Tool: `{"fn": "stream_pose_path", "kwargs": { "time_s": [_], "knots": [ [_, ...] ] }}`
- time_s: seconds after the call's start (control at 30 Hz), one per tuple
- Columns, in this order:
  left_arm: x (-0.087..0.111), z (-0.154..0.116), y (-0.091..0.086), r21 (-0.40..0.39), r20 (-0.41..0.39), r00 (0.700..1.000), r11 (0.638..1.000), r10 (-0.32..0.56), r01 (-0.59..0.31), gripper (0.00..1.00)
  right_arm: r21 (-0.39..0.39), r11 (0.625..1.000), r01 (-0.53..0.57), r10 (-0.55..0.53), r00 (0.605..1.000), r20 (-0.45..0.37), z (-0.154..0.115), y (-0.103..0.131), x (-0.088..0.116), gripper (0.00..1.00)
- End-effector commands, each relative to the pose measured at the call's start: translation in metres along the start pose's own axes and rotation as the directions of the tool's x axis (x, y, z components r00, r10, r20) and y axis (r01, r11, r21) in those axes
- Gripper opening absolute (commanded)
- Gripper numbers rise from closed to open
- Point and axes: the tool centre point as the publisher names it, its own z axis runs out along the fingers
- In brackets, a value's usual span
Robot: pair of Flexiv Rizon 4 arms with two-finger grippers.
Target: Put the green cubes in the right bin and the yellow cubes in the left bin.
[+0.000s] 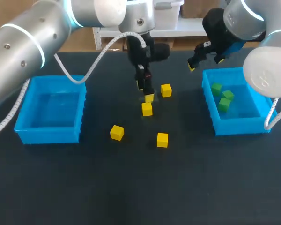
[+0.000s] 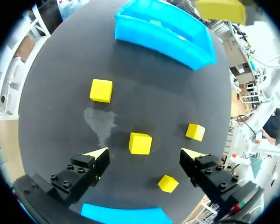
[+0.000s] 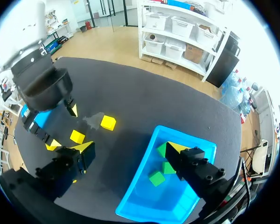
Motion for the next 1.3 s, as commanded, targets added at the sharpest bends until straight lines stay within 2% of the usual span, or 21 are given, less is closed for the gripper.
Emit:
{"fn": "stream_pose_path", "kwargs": {
  "time_s": [0.03,0.17,0.33,0.53,0.73,0.9,1.3],
  "knots": [
    [0.014,0.010,-0.016,-0.137,0.041,0.999,0.991,0.012,-0.006,1.00,-0.001,1.000,0.000,0.000,1.000,0.000,0.000,0.000,0.000,1.00],
    [0.015,0.014,-0.020,-0.175,0.017,1.000,0.985,-0.005,0.008,1.00,-0.001,1.000,0.000,0.000,1.000,0.000,0.000,0.000,0.000,1.00],
    [0.017,0.016,-0.022,-0.220,0.030,0.998,0.974,-0.048,0.053,1.00,-0.001,1.000,0.000,0.000,1.000,0.000,0.000,0.000,0.000,1.00],
    [0.017,0.021,-0.024,-0.218,0.039,0.997,0.973,-0.067,0.074,1.00,-0.001,1.000,0.000,0.000,1.000,0.000,0.000,0.000,0.000,1.00],
    [0.016,0.022,-0.029,-0.251,0.051,0.996,0.964,-0.078,0.088,1.00,-0.001,1.000,0.000,0.000,1.000,0.000,0.000,0.000,0.000,1.00],
    [0.016,0.023,-0.031,-0.311,0.062,0.993,0.944,-0.098,0.113,1.00,-0.001,1.000,0.000,0.000,1.000,0.000,0.000,0.000,0.000,1.00],
    [0.017,0.030,-0.035,-0.306,0.094,0.990,0.943,-0.107,0.131,1.00,-0.001,1.000,0.000,0.000,1.000,0.000,0.000,0.000,0.000,1.00]
  ]
}}
